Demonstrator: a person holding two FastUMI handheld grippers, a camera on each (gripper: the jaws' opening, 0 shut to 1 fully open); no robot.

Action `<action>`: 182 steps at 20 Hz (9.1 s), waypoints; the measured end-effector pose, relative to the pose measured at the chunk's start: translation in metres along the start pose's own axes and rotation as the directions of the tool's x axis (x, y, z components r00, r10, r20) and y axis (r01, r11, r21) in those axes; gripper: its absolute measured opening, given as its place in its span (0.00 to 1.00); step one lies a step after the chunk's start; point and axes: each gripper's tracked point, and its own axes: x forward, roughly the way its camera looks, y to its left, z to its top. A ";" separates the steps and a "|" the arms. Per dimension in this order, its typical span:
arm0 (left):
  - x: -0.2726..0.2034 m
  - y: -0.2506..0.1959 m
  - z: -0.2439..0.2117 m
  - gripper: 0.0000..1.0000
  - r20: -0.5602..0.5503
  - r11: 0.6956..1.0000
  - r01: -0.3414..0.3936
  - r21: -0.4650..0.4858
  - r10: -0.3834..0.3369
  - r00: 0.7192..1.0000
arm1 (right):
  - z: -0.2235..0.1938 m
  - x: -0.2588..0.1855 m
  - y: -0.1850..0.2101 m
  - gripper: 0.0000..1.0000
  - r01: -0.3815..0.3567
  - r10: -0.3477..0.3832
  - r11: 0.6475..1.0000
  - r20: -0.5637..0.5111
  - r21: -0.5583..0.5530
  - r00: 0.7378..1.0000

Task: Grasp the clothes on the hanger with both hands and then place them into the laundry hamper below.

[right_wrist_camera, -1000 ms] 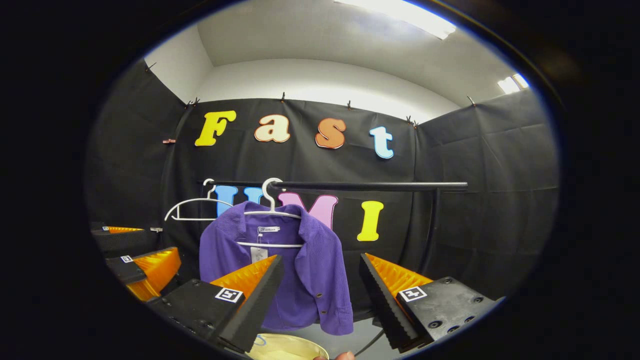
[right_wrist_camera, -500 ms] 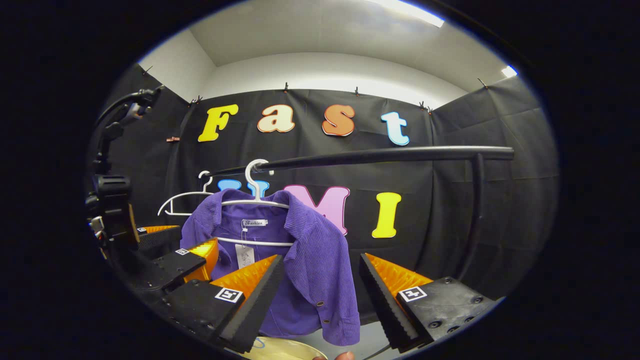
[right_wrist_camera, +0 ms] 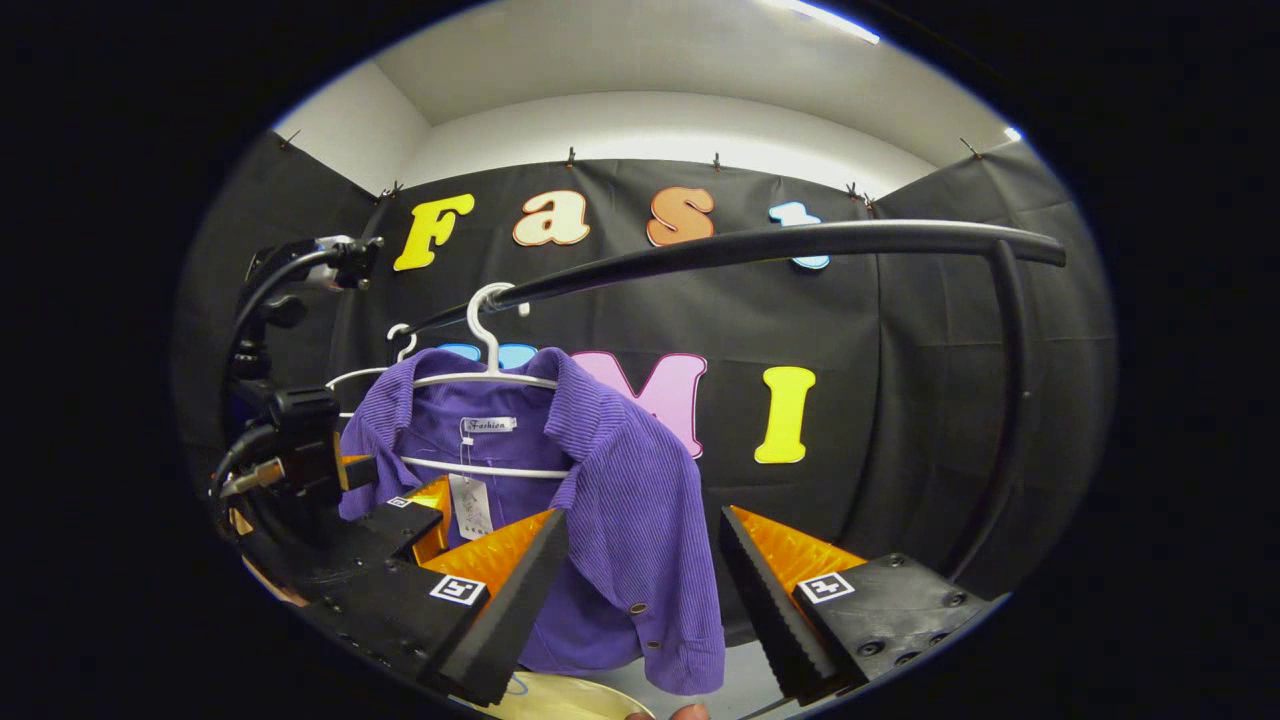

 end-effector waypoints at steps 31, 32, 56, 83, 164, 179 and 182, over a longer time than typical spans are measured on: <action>-0.008 0.033 0.008 0.05 -0.005 0.989 0.149 -0.003 -0.149 0.989 | 0.028 0.086 -0.019 0.05 0.145 -0.078 0.945 0.230 -0.293 0.970; -0.008 0.030 0.007 0.05 -0.028 0.985 0.173 -0.008 -0.174 0.984 | 0.037 0.089 -0.029 0.04 0.184 -0.094 0.923 0.265 -0.338 0.960; -0.011 0.060 0.044 0.04 -0.033 0.981 0.187 -0.049 -0.188 0.982 | -0.062 0.176 -0.076 0.05 0.274 -0.246 0.877 0.120 -0.394 0.962; 0.012 0.098 -0.002 0.05 -0.143 0.989 0.129 -0.076 -0.138 0.980 | -0.164 0.164 -0.017 0.05 0.040 -0.054 0.978 -0.064 -0.205 0.997; -0.234 0.116 -0.044 0.95 -0.189 0.940 0.301 -0.162 -0.329 0.925 | -0.041 -0.154 0.114 0.94 0.055 -0.060 0.998 -0.270 -0.029 0.961; -0.278 0.167 0.045 0.95 -0.019 0.967 0.209 -0.144 -0.214 0.977 | 0.074 -0.197 0.119 0.96 0.058 -0.058 0.998 -0.013 0.007 0.998; -0.282 0.167 0.053 0.95 -0.004 0.968 0.202 -0.149 -0.205 0.979 | 0.069 -0.201 0.118 0.98 0.056 -0.055 0.998 -0.025 0.017 0.998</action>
